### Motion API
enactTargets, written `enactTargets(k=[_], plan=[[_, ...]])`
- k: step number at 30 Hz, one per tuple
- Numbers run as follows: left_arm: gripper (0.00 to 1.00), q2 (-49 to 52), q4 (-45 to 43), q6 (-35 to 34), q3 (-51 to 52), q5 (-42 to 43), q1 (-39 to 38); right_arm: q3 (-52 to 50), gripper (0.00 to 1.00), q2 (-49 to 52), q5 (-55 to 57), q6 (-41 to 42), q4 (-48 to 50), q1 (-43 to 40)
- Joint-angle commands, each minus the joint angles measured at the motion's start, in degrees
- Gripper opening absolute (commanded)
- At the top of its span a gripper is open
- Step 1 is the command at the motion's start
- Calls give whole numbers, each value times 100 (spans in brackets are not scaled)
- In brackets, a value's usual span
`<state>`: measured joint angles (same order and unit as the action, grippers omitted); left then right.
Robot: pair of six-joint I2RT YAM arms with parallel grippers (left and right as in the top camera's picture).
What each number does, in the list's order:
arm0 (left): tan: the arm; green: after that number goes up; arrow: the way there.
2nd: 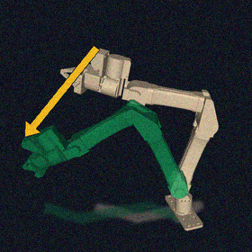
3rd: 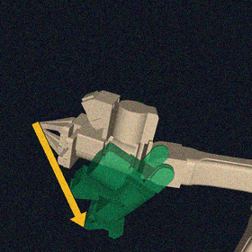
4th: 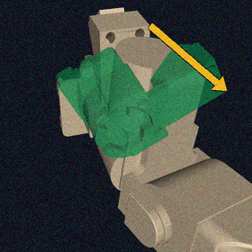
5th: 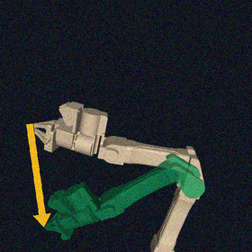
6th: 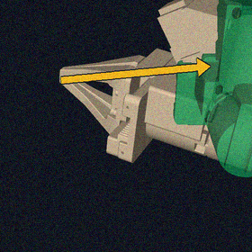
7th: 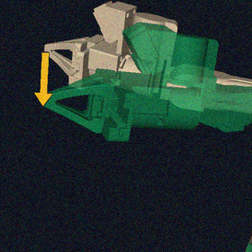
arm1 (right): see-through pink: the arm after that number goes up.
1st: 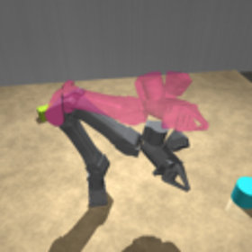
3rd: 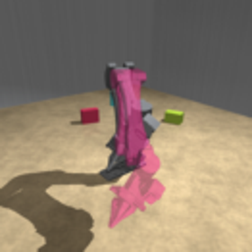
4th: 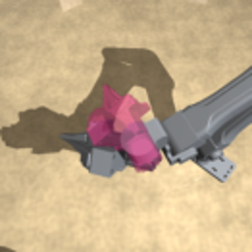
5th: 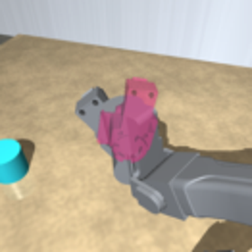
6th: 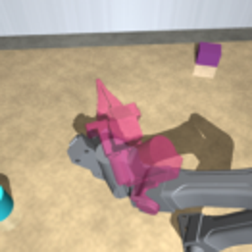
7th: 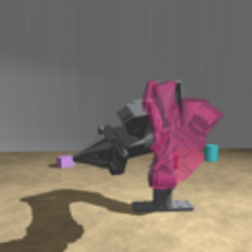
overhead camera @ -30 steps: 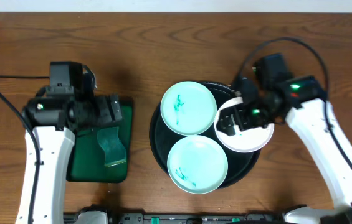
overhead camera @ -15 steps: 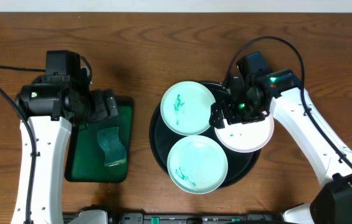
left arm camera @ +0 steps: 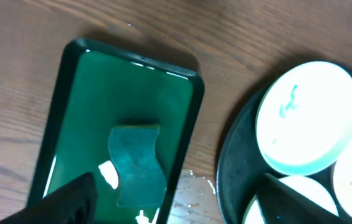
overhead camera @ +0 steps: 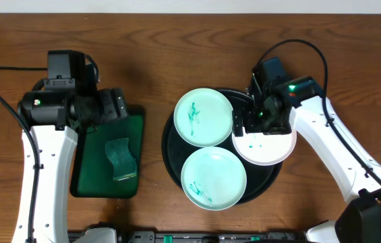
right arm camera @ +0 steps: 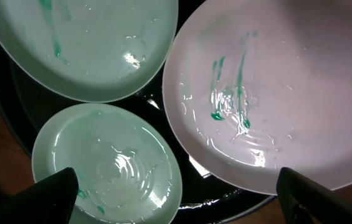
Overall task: Clean dirty plates on tray and stack at the side
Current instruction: 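Reach the right gripper to the pink plate's rim and grip it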
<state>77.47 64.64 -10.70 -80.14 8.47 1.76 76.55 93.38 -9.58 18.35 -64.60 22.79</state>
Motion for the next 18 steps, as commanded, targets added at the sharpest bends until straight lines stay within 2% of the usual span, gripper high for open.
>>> enactTargets(k=[1,6,7,8,12,18], plan=[[80,92,164,-105,31,-157,-17,-28,99,50,52,-81,157,199],[81,258,238,-225,297,-400,-20,-129,99,138,133,-468,922,433],[88,293,262,-225,317,-380,-20,-129,99,177,140,-431,1075,431],[91,326,289,-225,321,-376,-20,-129,99,258,138,-356,1246,411],[91,376,332,-221,321,-354,-20,-129,99,625,-157,-267,1718,229],[91,374,345,-203,321,-354,-20,-129,99,1399,-807,-774,2282,28]])
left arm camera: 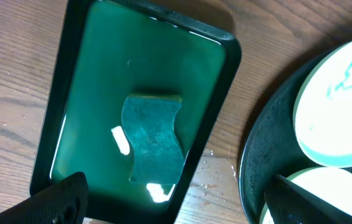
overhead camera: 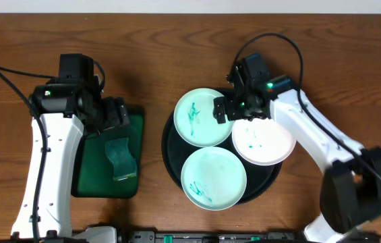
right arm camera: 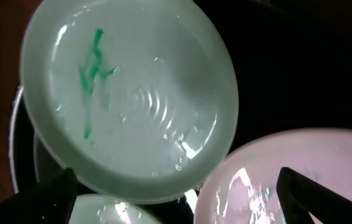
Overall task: Clean dirty plates on tray and stack at the side
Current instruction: 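Reach the right gripper to the pink plate's rim and grip it, then drag the pink plate rightward on the black tray with right gripper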
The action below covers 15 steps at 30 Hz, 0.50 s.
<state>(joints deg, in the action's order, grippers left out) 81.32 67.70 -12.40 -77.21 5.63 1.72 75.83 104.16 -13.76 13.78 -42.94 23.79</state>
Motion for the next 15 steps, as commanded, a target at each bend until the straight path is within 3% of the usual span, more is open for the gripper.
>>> enactTargets(k=[1,12,15], plan=[[91,-11,39,-33,28,-70,-15,-57,99,446,-385,-323,190,-74],[86,-11,35,-33,28,-72,-15,-57,92,1193,-463,-354,761,-55],[85,-11,31,-33,28,-72,-15,-57,94,1196,-472,-356,780,-48]])
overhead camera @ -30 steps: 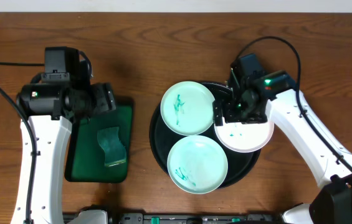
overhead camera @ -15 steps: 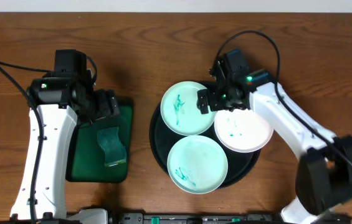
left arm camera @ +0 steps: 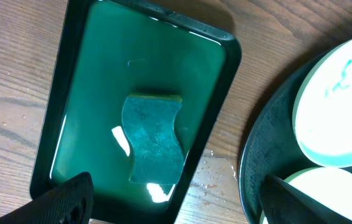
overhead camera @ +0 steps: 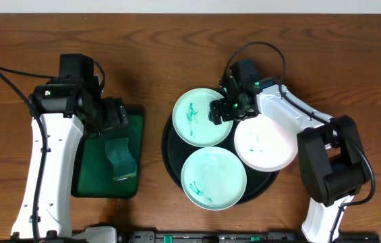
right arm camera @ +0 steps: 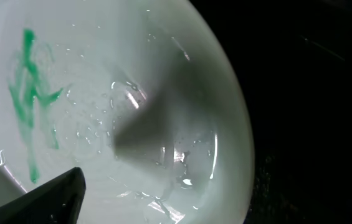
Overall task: Clean dirty plates on tray and stack at the side
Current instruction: 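Drag the pink plate rightward on the black tray with right gripper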
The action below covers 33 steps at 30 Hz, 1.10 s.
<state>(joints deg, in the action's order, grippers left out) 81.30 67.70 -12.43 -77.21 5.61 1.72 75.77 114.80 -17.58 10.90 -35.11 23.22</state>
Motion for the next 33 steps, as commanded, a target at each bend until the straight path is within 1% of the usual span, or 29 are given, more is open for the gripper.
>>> enactTargets(k=[1,4,6,8,11,13,15,19,21,23,24,25,26,27,33], plan=[[86,-9,20,-31,28,-70,-15,-46,95,129,-90,-68,-2,7],[85,-9,-22,-33,28,-70,-15,-44,94,129,-87,-68,11,0],[85,-9,-31,-33,28,-70,-15,-44,89,129,-90,-68,39,0],[82,-9,-33,-33,28,-70,-15,-39,78,129,-92,-63,68,0],[81,-9,-31,-33,28,-70,-15,-39,62,129,-92,127,50,2],[81,-9,-28,-33,28,-70,-15,-39,59,129,-92,278,-15,2],[82,-7,-28,-33,28,-70,-15,-39,54,129,-90,398,-101,9],[82,-9,-28,-33,28,-66,-15,-39,38,129,-87,518,-186,7],[82,-9,-28,-33,28,-66,-15,-39,27,129,-63,581,-197,4],[82,-9,-26,-33,28,-66,-15,-39,14,129,-63,586,-197,-7],[82,-9,-28,-35,28,-66,-15,-39,10,129,-63,584,-197,-11],[86,-9,-28,-35,28,-68,-15,-39,7,129,-61,584,-197,-13],[95,-9,-31,-35,28,-68,-15,-39,5,129,-63,584,-199,-15],[98,-9,-33,-37,28,-66,-15,-39,2,129,-63,584,-201,-20],[99,-7,-28,-33,28,-48,-15,-39,1,129,42,636,-197,-42]])
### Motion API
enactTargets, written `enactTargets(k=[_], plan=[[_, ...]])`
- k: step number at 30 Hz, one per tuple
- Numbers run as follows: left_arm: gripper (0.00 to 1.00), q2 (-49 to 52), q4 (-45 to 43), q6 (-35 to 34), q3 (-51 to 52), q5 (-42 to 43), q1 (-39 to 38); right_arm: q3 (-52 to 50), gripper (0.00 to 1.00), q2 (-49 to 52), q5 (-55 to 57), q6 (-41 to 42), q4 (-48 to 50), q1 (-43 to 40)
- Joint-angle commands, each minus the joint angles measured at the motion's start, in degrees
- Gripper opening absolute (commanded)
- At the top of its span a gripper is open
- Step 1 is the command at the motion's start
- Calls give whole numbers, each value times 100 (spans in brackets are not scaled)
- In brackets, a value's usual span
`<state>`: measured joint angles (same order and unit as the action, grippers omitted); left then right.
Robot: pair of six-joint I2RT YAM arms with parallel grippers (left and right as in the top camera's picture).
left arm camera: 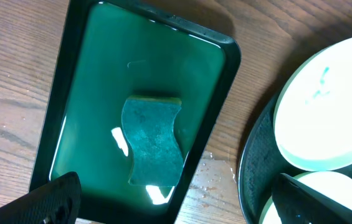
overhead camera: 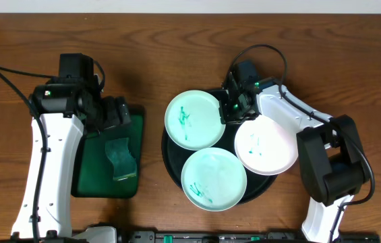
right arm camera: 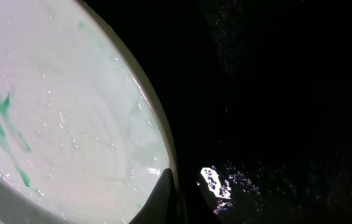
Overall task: Clean dirty plates on tray and stack at the side
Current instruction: 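Drag the pink plate rightward on the black tray with right gripper, then lower the left gripper onto the green sponge in the tray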
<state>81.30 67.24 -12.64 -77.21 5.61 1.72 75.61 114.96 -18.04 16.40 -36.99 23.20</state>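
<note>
Three smeared plates lie on the round black tray (overhead camera: 170, 158): a mint plate (overhead camera: 191, 120) at the upper left, a second mint plate (overhead camera: 214, 177) in front, and a white plate (overhead camera: 266, 145) on the right. My right gripper (overhead camera: 229, 108) is shut on the right rim of the upper-left mint plate (right arm camera: 57, 112). In the right wrist view the gripper (right arm camera: 177, 183) pinches that rim, one finger inside the plate. My left gripper (overhead camera: 112, 111) hangs open over the green tray (overhead camera: 133, 115). A teal sponge (left arm camera: 154, 140) lies in it, between the spread fingers (left arm camera: 51, 199).
The green rectangular tray (left arm camera: 225, 74) holds shallow liquid around the sponge. Water drops spot the wood between it and the black tray (left arm camera: 256, 168). Bare brown table surrounds both trays. The right arm reaches in from the right across the white plate's far side.
My right gripper, open over the upper-left mint plate's right part, is now shut on its right rim. That plate sits further left, overhanging the black tray's edge. The left arm is unchanged.
My right gripper was open over the white plate's left edge. It then stood between the white and upper mint plates, then over the mint plate's right side, and now grips its rim. My left gripper stayed open above the sponge tray after a small early shift.
</note>
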Motion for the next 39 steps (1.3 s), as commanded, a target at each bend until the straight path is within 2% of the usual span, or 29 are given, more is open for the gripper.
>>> enactTargets(k=[1,2,3,4,11,13,14,15,17,18,19,22,25,28,30,36,39], plan=[[82,-7,17,-11,28,-48,-15,-24,1,114,146,116,-11,-39],[60,-7,15,-11,28,-50,-15,-24,1,114,225,164,-22,-42],[32,-7,15,-11,28,-52,-15,-24,1,114,286,184,-33,-50],[21,-7,17,-11,28,-50,-15,-24,1,114,319,184,-55,-66],[22,72,20,-15,35,-55,-15,-24,1,114,498,332,-352,-385],[36,146,50,-55,52,-55,-15,-24,1,114,498,334,-466,-511],[37,199,79,-52,63,-63,-15,-24,1,114,498,334,-531,-575],[34,264,85,-55,79,-96,-15,-24,1,114,498,348,-608,-647],[19,409,83,-57,120,-94,-15,-24,1,114,498,350,-702,-752],[14,496,85,-55,125,-94,-15,-24,1,114,496,337,-721,-791],[14,590,85,-57,125,-94,-15,-24,1,114,496,297,-728,-820],[43,868,92,-105,125,-94,-13,-24,1,114,496,238,-737,-837],[53,1119,109,-118,125,-118,-13,-24,1,114,492,190,-739,-831],[53,1360,142,-122,125,-166,-13,-24,1,114,492,173,-737,-811],[60,1497,203,-144,125,-258,-13,-24,1,114,492,151,-732,-811],[55,1878,433,-140,125,-374,-13,-24,1,114,492,120,-651,-811],[61,1963,442,-140,125,-374,-13,-24,1,114,485,81,-629,-811]])
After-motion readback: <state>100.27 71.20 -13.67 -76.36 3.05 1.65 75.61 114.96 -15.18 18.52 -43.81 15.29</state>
